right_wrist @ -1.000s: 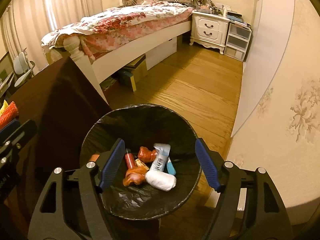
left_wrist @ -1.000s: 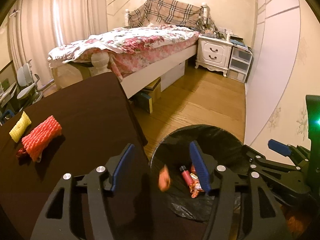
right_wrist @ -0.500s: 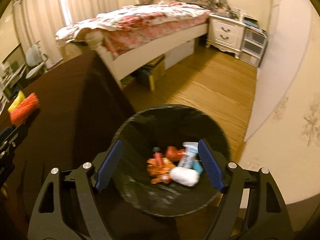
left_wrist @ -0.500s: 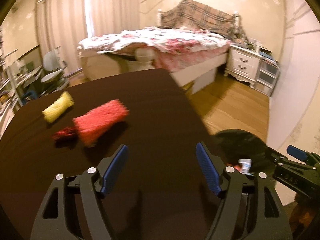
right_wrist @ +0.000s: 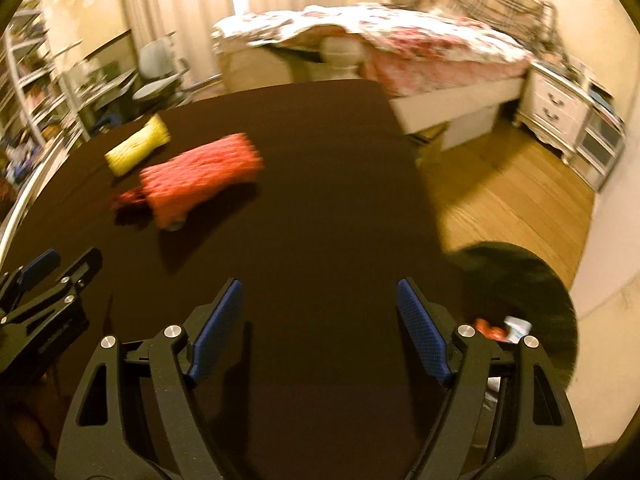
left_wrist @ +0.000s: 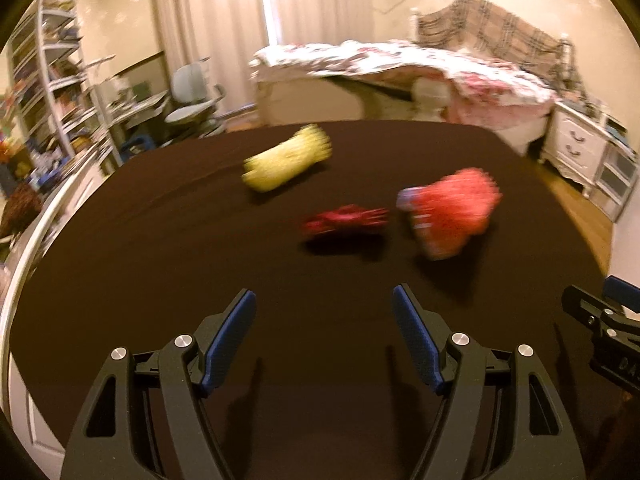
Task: Collect trash
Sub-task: 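Move both open tools back over the remaining trash on the table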
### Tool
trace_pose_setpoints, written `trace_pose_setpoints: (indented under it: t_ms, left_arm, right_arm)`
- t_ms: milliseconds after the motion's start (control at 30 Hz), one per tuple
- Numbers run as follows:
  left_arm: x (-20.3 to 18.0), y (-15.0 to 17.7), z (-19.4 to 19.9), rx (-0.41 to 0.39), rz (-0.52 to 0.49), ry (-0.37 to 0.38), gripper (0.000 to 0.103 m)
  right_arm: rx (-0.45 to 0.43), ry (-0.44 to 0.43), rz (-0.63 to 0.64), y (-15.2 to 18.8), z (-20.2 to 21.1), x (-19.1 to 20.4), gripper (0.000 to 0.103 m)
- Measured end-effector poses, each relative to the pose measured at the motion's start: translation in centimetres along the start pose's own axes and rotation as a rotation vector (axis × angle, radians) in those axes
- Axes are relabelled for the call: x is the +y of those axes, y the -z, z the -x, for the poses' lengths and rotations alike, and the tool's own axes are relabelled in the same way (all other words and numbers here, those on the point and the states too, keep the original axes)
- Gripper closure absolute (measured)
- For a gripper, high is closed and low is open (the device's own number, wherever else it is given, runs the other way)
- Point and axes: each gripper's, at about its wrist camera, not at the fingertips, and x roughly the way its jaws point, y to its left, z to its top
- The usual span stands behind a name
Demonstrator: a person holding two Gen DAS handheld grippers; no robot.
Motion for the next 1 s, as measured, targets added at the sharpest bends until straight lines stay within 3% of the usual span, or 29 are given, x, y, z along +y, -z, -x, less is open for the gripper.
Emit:
trace_pose_setpoints:
  t_ms: [233, 467, 867, 1000]
  left_arm:
    - [4.7, 0.3, -0.5, 0.026, 0.079, -0.049, 0.032]
    - [6.8, 0.3, -0.9, 0.040, 0.133, -0.034, 0.032]
    - [7.3, -0.2, -1.7, 0.049, 0.148, -0.012, 0.032]
    - [7.1, -0.4, -1.8, 0.049, 0.140, -0.011, 0.032]
  right_arm:
    - [0.012, -0.042, 0.084, -1.4, -1.8, 5.1, 0.026]
    - [-0.023, -0.031, 0.110, -4.4, -3.3, 8.2, 0.026]
    - [-0.019, 0.062, 0.027, -4.7, -3.9, 2.9, 0.026]
    - [0.007, 0.053, -0.016, -4.2, -4.2, 1.2, 0.026]
